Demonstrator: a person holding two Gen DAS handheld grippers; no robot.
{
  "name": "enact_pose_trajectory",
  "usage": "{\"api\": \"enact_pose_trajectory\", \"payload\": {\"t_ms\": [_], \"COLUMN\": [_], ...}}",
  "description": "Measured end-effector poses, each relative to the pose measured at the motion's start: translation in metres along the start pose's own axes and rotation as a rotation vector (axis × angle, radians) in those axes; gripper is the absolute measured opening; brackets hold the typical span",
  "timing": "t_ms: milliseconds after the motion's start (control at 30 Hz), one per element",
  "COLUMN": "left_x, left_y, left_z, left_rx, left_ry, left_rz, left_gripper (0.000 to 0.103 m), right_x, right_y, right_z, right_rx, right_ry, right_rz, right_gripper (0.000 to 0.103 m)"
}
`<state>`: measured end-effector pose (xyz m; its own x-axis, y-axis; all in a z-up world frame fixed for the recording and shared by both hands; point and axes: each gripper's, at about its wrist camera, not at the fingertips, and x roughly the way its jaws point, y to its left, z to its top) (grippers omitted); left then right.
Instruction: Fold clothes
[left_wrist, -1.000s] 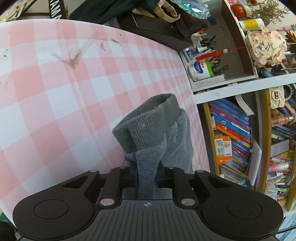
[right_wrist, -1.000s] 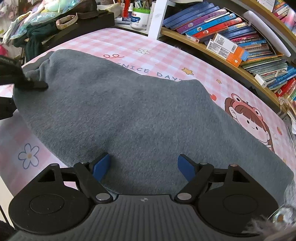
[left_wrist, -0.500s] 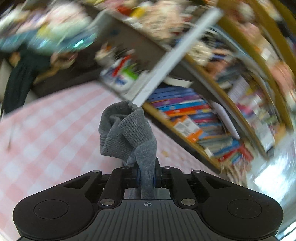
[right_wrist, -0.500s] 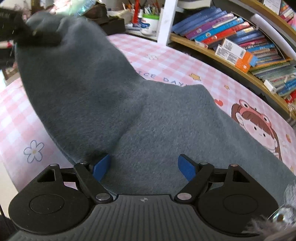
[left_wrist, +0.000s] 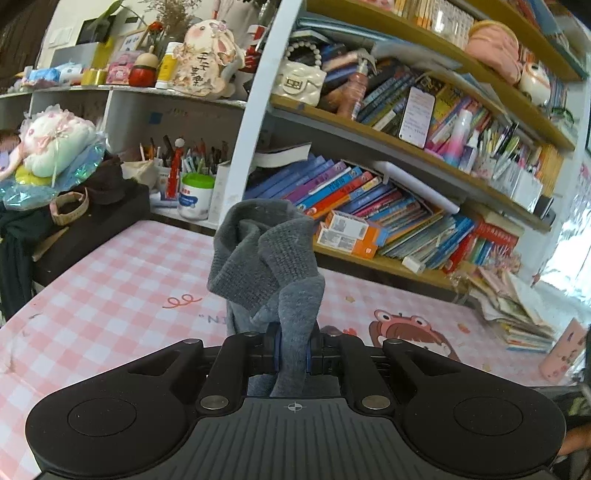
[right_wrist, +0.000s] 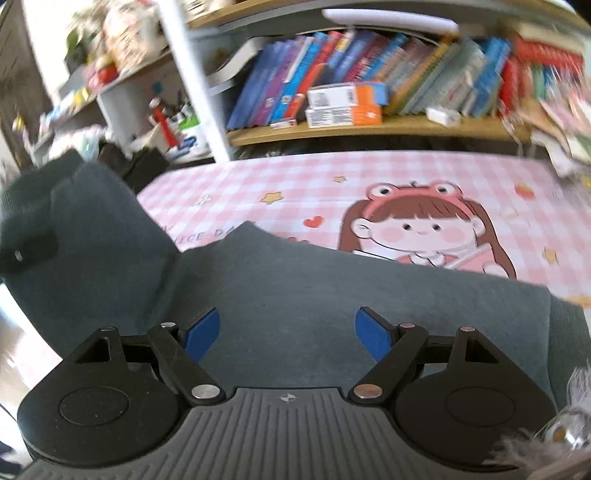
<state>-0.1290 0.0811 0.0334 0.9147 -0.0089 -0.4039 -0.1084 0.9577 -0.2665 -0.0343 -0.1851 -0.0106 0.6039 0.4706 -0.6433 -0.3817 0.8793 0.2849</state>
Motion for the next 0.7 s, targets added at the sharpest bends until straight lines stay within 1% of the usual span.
{"api": "enact_pose_trajectory", "payload": {"t_ms": [100, 233, 267, 300, 367, 400, 433, 500, 567, 600, 633, 667, 700], "left_x": [0.007, 0.016, 0.019, 0.022, 0.029, 0.035, 0.042, 0.056, 0.064, 0.062, 0.061, 0.059, 0.054], "left_y": [-0.014, -0.035, -0.041, -0.047, -0.06, -0.066, -0.073, -0.087, -0.1, -0.104, -0.109, -0.112, -0.112], "left_z": [-0.002, -0.007, -0.009, -0.012, -0.019, -0.023, -0.028, -0.043, -0.059, -0.062, -0.066, -0.069, -0.067], "left_rx": [0.015, 0.05, 0.066, 0.083, 0.117, 0.139, 0.161, 0.208, 0.264, 0.292, 0.319, 0.341, 0.332], "left_ry": [0.018, 0.045, 0.058, 0.075, 0.123, 0.167, 0.216, 0.347, 0.445, 0.453, 0.46, 0.464, 0.449], "left_rz": [0.019, 0.031, 0.031, 0.034, 0.037, 0.03, 0.022, -0.007, -0.032, -0.033, -0.035, -0.039, -0.061], "left_gripper": [0.01, 0.012, 0.012, 0.016, 0.019, 0.024, 0.032, 0.037, 0.04, 0.043, 0.053, 0.06, 0.072], "right_x": [-0.005, -0.008, -0.009, -0.01, -0.009, -0.009, -0.008, -0.005, -0.002, 0.0, 0.002, 0.004, 0.005], "right_y": [-0.02, -0.038, -0.042, -0.046, -0.055, -0.059, -0.063, -0.074, -0.084, -0.087, -0.09, -0.093, -0.092], "right_z": [0.003, 0.006, 0.007, 0.008, 0.008, 0.008, 0.008, 0.008, 0.008, 0.007, 0.007, 0.006, 0.006], "right_rx": [0.043, 0.069, 0.075, 0.081, 0.1, 0.112, 0.126, 0.173, 0.231, 0.25, 0.27, 0.285, 0.285], "right_ry": [-0.001, -0.003, -0.002, -0.001, 0.007, 0.011, 0.017, 0.034, 0.053, 0.062, 0.071, 0.079, 0.083], "right_rz": [0.031, 0.065, 0.075, 0.085, 0.106, 0.113, 0.121, 0.135, 0.153, 0.163, 0.174, 0.186, 0.204], "right_gripper": [0.08, 0.08, 0.08, 0.08, 0.08, 0.08, 0.08, 0.08, 0.08, 0.08, 0.08, 0.08, 0.08]}}
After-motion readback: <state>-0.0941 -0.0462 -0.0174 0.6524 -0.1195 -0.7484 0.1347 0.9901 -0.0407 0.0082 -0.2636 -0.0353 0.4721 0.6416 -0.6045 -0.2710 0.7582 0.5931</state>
